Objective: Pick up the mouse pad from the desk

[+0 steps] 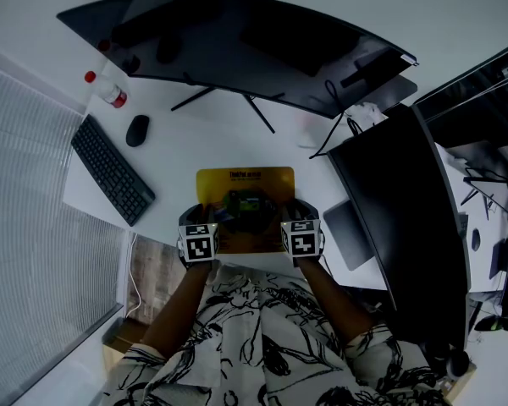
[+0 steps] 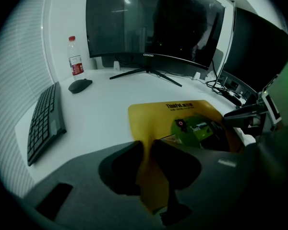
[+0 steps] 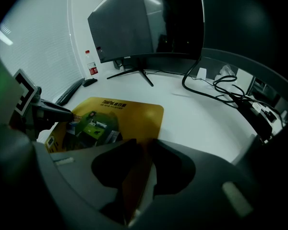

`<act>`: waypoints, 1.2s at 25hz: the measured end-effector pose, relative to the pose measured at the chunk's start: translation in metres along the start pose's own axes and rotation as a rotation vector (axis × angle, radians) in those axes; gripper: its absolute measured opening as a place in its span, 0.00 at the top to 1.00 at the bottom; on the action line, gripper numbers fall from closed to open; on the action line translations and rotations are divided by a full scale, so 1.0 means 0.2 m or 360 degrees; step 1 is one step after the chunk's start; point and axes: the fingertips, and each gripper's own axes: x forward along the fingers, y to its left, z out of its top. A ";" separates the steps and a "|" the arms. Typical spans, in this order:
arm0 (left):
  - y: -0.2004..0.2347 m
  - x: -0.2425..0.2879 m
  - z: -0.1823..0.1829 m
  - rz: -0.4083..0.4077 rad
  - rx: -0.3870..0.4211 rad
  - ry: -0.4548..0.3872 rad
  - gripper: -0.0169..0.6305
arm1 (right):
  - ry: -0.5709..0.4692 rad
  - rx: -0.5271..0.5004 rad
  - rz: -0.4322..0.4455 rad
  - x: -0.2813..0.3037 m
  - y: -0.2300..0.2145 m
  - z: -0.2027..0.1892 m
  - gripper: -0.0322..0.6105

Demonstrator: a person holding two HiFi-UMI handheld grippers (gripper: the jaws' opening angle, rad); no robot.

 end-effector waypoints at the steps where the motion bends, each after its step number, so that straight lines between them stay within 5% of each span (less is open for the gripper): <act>1: 0.00 0.00 0.00 -0.0001 -0.0001 -0.0003 0.83 | -0.0001 0.0001 -0.0002 0.00 0.00 0.00 0.79; 18: 0.00 0.02 -0.01 -0.0021 0.0012 -0.0030 0.86 | -0.0001 -0.0030 0.0070 -0.01 0.06 0.00 0.88; 30: -0.02 -0.09 0.09 -0.0040 0.0053 -0.0223 0.88 | -0.0171 -0.0059 0.0089 -0.10 0.07 0.11 0.87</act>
